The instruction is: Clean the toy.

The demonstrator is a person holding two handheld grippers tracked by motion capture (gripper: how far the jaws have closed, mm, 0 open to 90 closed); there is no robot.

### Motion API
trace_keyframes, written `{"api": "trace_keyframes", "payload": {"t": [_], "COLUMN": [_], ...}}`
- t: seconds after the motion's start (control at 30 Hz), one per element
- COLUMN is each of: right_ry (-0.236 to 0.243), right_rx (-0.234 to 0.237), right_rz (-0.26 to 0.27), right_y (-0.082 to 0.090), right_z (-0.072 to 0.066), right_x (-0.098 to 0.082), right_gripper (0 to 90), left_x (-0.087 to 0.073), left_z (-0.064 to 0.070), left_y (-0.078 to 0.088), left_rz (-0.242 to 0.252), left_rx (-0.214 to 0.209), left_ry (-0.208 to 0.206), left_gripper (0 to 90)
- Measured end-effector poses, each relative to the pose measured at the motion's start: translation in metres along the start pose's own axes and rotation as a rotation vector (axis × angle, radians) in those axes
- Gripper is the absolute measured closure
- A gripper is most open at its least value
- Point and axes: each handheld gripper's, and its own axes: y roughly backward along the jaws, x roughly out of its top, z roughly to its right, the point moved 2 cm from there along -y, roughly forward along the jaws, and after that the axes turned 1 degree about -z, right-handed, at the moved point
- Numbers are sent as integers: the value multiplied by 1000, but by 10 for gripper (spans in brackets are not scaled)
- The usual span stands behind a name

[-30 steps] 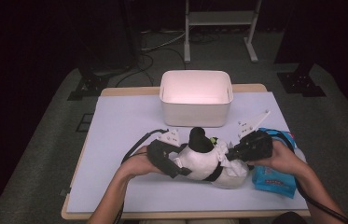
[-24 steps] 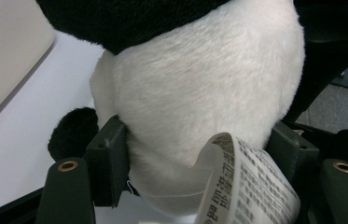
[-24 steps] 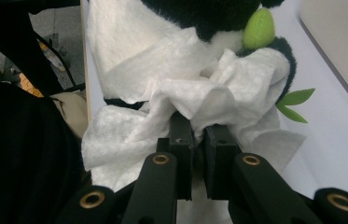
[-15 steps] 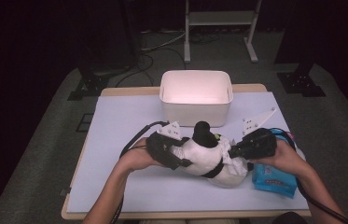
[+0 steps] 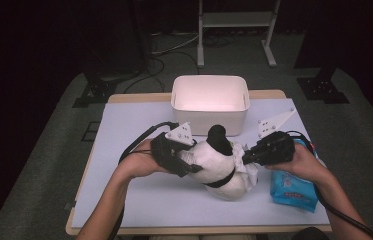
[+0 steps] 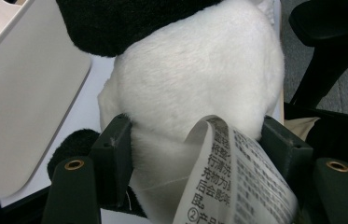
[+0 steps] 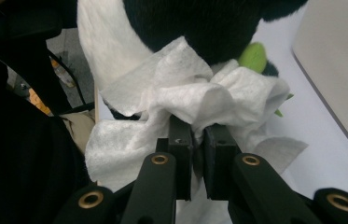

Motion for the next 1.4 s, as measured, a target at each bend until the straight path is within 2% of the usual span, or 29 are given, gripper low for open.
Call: {"api": "trace_keyframes", "payload": {"t": [0.27, 0.43, 0.9, 1.07, 1.13, 1.2, 1.4], "right_ry": [-5, 12, 48, 56, 62, 71, 88], "right_rx": [14, 10, -11, -13, -14, -26, -9], "right_rz": [17, 22, 25, 45, 55, 34, 45], "right_y": [0, 3, 16, 23, 23, 21, 21], "right_z": [2, 2, 1, -2, -3, -4, -8], "right_x": [5, 11, 34, 43, 47, 49, 58], "right_gripper": [828, 828, 828, 827, 827, 827, 827], "left_x": [1, 3, 11, 15, 16, 17, 20], "left_z": [-1, -1, 1, 1, 0, 0, -1], "left_y": [4, 7, 1, -3, -4, -5, -8], "left_rz": [-3, -2, 1, 9, 3, -1, 11], "left_rx": [0, -4, -6, -11, -13, -13, -19], "left_ry": [0, -5, -17, -20, -22, -21, -20], "left_gripper": [361, 363, 364, 363, 363, 363, 363]}}
